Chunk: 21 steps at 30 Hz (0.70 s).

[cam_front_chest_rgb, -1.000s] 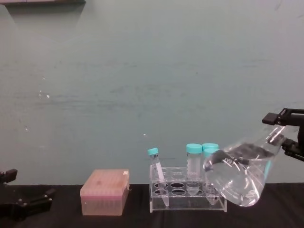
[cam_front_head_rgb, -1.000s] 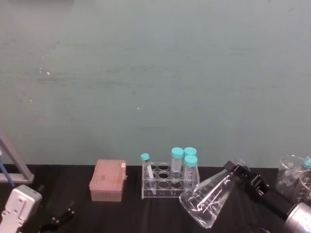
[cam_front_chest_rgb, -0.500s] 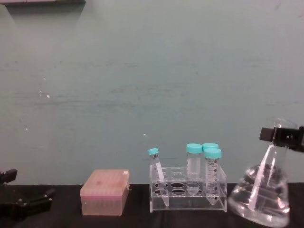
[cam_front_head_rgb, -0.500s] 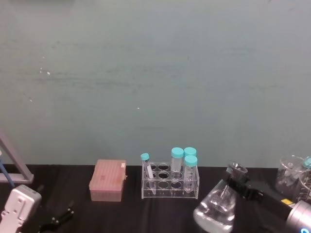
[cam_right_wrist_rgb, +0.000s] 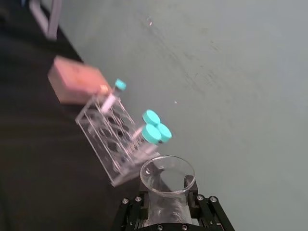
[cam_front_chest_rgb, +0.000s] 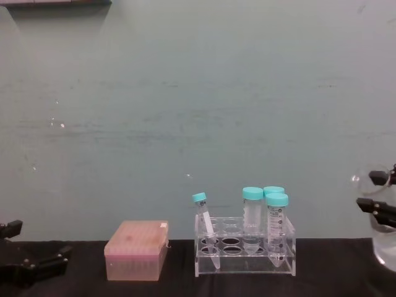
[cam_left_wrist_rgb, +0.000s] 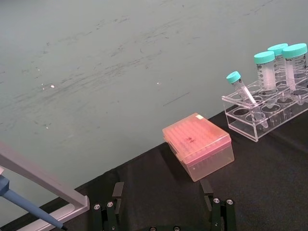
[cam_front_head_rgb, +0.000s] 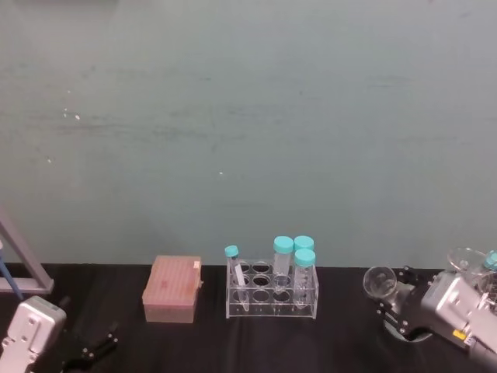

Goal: Pick up the beaker with the right gripper, shake it three times, and then put it down.

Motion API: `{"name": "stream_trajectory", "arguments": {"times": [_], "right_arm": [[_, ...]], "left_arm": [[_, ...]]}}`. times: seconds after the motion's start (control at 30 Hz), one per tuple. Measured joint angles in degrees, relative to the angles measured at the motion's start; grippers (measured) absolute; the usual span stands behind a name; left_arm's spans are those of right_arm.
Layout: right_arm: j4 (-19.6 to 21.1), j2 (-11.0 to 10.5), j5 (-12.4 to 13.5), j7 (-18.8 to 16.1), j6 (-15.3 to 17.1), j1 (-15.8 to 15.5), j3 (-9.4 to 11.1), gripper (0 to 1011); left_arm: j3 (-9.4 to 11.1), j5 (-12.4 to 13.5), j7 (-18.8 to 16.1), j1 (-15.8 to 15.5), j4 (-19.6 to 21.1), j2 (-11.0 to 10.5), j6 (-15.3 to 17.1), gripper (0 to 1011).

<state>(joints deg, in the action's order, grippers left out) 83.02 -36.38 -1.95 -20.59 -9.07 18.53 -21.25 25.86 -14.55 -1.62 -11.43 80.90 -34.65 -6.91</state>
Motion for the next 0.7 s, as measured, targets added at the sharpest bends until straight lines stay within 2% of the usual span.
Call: {"name": "stream_trajectory", "arguments": {"times": [0.03,0.13,0.23,0.37,0.53,0.57,0.63,0.67,0.7], "right_arm": [[-0.14,-0.42,-2.82,1.13,-0.64,0.22,-0.55,450],[-0.3,-0.8,-6.0,2.03,-1.34,0.4,-1.06,450],[-0.35,-0.79,-7.1,2.23,-1.68,0.38,-1.05,450],[-0.43,-0.24,-6.63,1.94,-1.93,0.06,-0.4,450],[-0.57,1.55,-0.44,-0.85,-1.24,-0.59,2.11,450],[-0.61,2.63,3.45,-2.8,0.06,-0.91,3.49,450],[-0.63,3.94,8.5,-5.01,2.22,-1.29,5.18,450],[-0.63,5.35,13.52,-6.78,4.99,-1.67,6.9,450],[-0.63,6.04,15.98,-7.57,6.59,-1.83,7.71,450]], "left_arm": [[0.0,0.0,0.0,0.0,0.0,0.0,0.0,1000],[0.0,0.0,0.0,0.0,0.0,0.0,0.0,1000],[0.0,0.0,0.0,0.0,0.0,0.0,0.0,1000],[0.0,0.0,0.0,0.0,0.0,0.0,0.0,1000],[0.0,0.0,0.0,0.0,0.0,0.0,0.0,1000],[0.0,0.0,0.0,0.0,0.0,0.0,0.0,1000],[0.0,0.0,0.0,0.0,0.0,0.0,0.0,1000],[0.0,0.0,0.0,0.0,0.0,0.0,0.0,1000],[0.0,0.0,0.0,0.0,0.0,0.0,0.0,1000]]}}
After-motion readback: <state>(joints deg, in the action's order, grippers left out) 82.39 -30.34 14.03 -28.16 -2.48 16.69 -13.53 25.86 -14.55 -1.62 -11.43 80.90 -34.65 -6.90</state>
